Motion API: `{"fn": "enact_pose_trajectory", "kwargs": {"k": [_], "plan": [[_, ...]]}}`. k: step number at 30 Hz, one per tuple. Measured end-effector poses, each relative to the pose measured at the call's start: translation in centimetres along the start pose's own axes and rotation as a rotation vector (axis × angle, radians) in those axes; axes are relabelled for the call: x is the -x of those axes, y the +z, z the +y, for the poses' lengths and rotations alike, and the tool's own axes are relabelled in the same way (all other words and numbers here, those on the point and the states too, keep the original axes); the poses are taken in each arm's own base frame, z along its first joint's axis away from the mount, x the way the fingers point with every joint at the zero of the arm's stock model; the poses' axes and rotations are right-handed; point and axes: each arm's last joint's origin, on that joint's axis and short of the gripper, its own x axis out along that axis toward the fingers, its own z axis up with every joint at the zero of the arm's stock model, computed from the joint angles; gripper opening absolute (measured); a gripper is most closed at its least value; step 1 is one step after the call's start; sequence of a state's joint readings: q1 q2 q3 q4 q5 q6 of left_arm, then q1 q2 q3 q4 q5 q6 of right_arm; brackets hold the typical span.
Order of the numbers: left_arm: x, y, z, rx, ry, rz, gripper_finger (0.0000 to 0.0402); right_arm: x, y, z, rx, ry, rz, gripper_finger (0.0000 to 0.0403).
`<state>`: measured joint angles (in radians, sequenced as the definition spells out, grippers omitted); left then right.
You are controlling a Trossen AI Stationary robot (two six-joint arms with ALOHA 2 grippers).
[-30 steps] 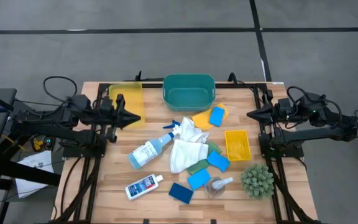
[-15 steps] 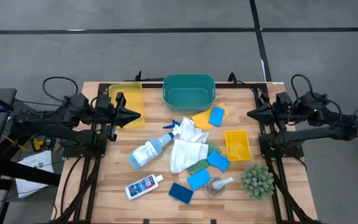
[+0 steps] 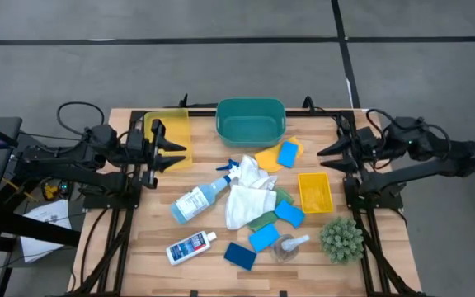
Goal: Pick & Place Kitchen Items
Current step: Put the transparent spray bottle into the left yellow bin
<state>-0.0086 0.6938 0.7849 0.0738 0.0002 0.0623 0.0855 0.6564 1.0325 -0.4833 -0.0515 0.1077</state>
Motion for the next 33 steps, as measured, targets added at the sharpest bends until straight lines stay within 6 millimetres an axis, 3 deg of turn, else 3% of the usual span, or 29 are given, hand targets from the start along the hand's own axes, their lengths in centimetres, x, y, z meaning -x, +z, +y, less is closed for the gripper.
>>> {"fn": "enact_pose_trajectory", "kwargs": {"k": [6,13,21,26,33], "plan": [[-0.3,-0.3,-0.1,-0.06,-0.016,0.023,0.0205,-0.9,-0.1,0.3,0.015,-0.066,0.232,0.024],[-1.4,-1.2,-1.1,-0.14,-0.08,0.071,0.0279,-2.7,-3.8,1.2,-0.102,-0.127,0.494,0.0255],[-2.9,-2.6,-1.6,-0.187,-0.107,0.138,0.0289,-3.8,-10.0,3.7,-0.23,-0.171,0.558,0.0255],[-3.5,-3.0,-1.7,-0.188,-0.11,0.154,0.029,-3.3,-12.9,5.4,-0.295,-0.153,0.484,0.0255],[-3.6,-2.9,-1.7,-0.188,-0.107,0.138,0.029,-3.7,-14.7,8.1,-0.264,-0.068,0.455,0.0255]]}}
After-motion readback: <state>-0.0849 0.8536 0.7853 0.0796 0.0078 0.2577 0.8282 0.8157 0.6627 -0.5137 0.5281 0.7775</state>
